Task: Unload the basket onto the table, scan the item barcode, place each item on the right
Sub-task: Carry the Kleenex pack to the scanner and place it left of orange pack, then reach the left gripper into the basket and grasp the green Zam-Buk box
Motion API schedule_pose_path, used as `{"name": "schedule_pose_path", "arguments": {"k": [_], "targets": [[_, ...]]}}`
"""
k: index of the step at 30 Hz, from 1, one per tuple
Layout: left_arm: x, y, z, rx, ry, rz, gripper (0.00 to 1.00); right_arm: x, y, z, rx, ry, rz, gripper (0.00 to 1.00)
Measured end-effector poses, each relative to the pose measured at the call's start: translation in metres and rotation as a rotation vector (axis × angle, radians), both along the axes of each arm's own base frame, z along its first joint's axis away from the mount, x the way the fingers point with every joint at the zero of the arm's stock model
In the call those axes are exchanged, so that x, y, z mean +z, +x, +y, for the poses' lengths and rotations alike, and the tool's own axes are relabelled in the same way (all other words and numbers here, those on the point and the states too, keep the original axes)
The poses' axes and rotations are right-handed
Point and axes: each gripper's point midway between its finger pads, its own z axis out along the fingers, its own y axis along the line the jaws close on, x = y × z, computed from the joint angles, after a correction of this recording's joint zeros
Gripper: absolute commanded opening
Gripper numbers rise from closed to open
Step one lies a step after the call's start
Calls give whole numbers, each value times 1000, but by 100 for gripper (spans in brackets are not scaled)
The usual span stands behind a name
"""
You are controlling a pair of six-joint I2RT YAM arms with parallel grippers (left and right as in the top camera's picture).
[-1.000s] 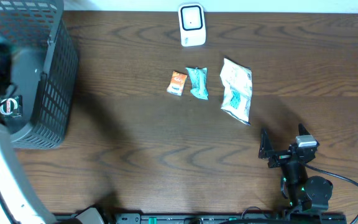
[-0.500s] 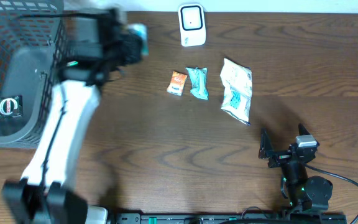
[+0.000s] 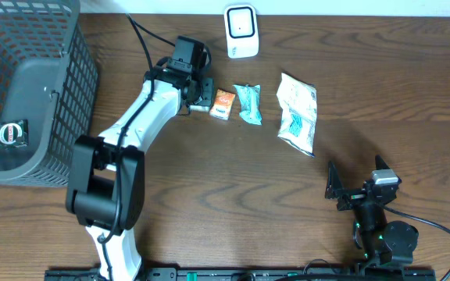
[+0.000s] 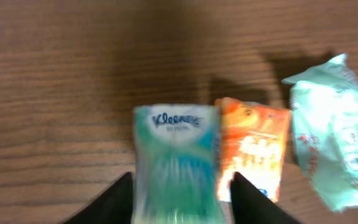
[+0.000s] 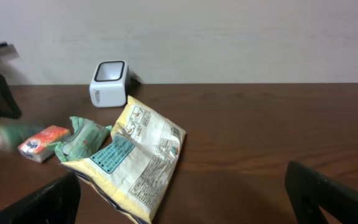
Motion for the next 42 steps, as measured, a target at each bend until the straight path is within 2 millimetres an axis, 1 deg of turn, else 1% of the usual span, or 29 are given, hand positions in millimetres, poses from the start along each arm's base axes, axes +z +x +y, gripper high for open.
{"name": "schedule_pose_path", "arguments": {"k": [3,10,12,14,15,17,19,20,21,22,23,24,25,26,27,29,31,33,35,37,42], "targets": [[-8,0,2,5,12,15,57,0,0,0,0,0,0,99],[-4,6,2,8,4,-13,58,0,0,0,0,0,0,99],[3,8,6,17,-1,-27,62,0,0,0,0,0,0,99],[22,12,16,40,-7,-66,65,0,0,0,0,0,0,99],[35,15,23,57,-8,-95,68,0,0,0,0,0,0,99],[71,21,45,112,-9,-178,70,0,0,0,0,0,0,99],[109,25,73,185,-5,-265,70,0,0,0,0,0,0,99],[134,26,93,239,-2,-322,70,0,0,0,0,0,0,99],[152,25,110,286,-4,-362,70,0,0,0,0,0,0,99],[175,24,132,352,-4,-415,70,0,0,0,0,0,0,99],[194,21,156,422,-6,-458,70,0,0,0,0,0,0,99],[210,16,179,496,-9,-493,70,0,0,0,0,0,0,99],[221,12,200,564,-16,-517,70,0,0,0,0,0,0,99],[230,6,224,650,-28,-537,70,0,0,0,0,0,0,99],[233,0,247,734,-42,-544,70,0,0,0,0,0,0,99],[229,-13,286,898,-77,-525,70,0,0,0,0,0,0,99],[214,-29,321,1072,-116,-478,70,0,0,0,0,0,0,99],[199,-43,348,1214,-150,-437,70,0,0,0,0,0,0,99],[185,-52,368,1319,-174,-407,70,0,0,0,0,0,0,99],[172,-56,383,1389,-191,-383,70,0,0,0,0,0,0,99],[142,-61,405,1494,-190,-327,71,0,0,0,0,0,0,99]]}}
